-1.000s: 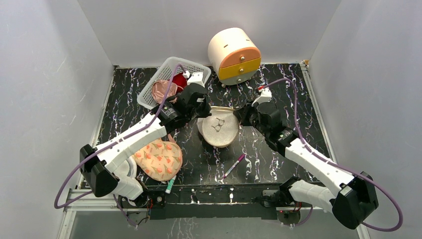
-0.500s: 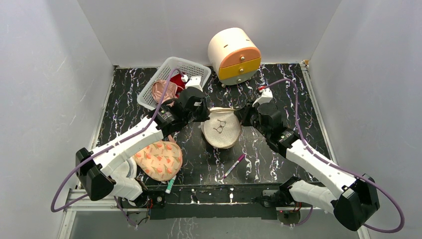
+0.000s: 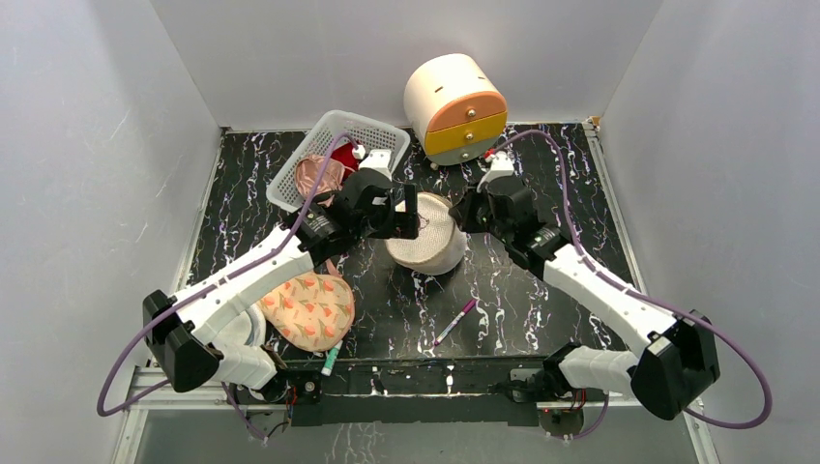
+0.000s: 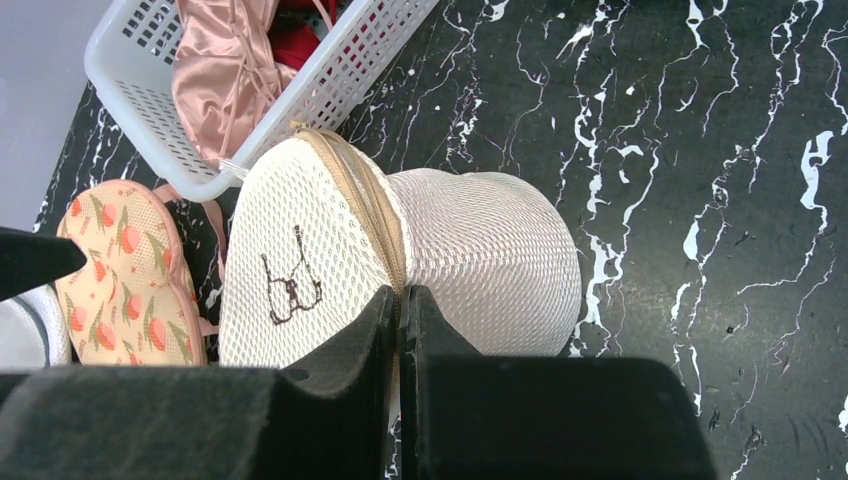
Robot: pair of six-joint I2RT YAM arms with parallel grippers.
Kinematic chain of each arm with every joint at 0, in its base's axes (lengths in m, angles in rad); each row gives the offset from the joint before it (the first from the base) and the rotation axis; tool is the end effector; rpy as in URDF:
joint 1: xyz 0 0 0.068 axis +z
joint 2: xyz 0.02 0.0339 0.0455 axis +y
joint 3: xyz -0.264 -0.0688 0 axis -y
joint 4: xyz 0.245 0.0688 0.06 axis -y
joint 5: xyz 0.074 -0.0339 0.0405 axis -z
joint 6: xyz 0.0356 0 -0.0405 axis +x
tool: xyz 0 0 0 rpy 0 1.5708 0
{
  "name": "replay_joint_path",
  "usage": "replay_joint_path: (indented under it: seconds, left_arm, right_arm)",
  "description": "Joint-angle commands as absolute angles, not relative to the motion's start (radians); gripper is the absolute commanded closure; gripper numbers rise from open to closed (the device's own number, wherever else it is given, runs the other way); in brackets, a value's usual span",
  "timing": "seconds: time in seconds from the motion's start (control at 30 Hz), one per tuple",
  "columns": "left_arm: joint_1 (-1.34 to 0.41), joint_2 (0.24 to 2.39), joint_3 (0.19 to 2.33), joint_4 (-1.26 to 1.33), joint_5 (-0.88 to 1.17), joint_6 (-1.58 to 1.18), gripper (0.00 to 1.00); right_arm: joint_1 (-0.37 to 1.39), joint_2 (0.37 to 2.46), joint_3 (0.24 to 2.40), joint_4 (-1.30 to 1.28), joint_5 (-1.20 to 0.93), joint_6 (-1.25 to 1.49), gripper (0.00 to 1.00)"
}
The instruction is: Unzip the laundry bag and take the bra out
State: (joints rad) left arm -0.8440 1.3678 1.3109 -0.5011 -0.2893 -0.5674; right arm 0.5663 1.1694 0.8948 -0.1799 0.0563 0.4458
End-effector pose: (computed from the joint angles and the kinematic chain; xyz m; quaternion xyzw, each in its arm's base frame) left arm 0.2113 -0.2223 0.3608 0.0501 0.8667 -0.2153 0.4471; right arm 0.2267 0.1418 0.2997 -0.0362 0.8473 0.2357 0.4746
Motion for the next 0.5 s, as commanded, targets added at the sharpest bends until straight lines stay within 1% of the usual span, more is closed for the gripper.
replay_joint_path:
  seconds: [0.0,0.13,0.23,0.33,0.47]
  left_arm:
    - [-0.841,1.324,1.335,-0.486,-0.213,-0.459,0.02]
    - [-0.847,1.373,1.349,-0.515,-0.124,-0.370,0.02]
    - [-0.894,1.410,1.354,-0.530,-0.144,-0.283,0.02]
    - [-0.985,1.436,1.360,-0.550,-0.281,-0.189,0.01]
    - [-1.124,1.504,1.354,-0.568,-0.523,-0.056,0.03]
  right_arm:
    - [0.562,1.223,1.034,-0.259,0.068,0.449,1.00]
    - [0.560,1.274,1.074,-0.291,0.079,0.457,1.00]
    - [0.552,1.311,1.112,-0.327,0.063,0.460,1.00]
    - [0.546,1.325,1.121,-0.326,0.032,0.464,1.00]
    - [0.542,1.322,1.112,-0.316,0.005,0.465,1.00]
